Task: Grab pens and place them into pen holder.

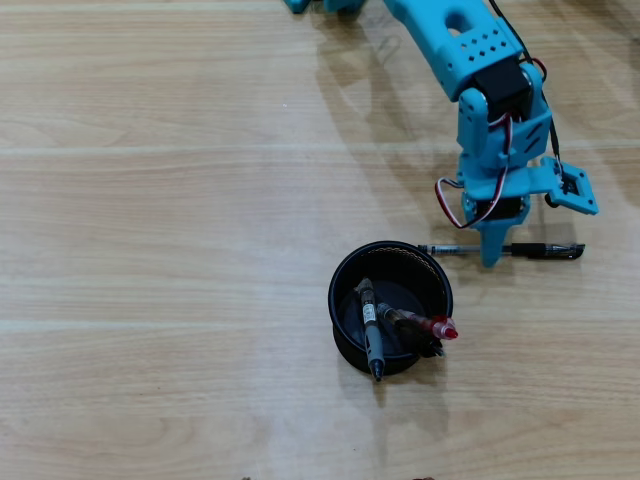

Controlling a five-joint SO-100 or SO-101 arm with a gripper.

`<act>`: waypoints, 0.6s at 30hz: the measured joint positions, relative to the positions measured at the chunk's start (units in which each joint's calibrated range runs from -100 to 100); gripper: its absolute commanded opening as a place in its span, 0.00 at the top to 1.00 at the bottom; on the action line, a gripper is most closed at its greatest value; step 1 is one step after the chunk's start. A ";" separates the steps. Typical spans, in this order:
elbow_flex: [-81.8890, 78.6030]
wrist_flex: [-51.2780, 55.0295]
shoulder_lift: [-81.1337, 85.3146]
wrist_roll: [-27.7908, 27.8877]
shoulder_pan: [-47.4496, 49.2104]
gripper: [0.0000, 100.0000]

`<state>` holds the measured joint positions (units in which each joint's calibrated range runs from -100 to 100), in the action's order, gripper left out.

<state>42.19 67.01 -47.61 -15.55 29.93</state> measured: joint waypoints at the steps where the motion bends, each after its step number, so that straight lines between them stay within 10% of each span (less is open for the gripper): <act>1: 1.06 0.00 -1.18 -0.16 0.00 0.83; 18: 6.64 16.28 -4.40 -16.12 -0.08 0.98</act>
<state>48.83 83.29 -52.01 -31.66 29.84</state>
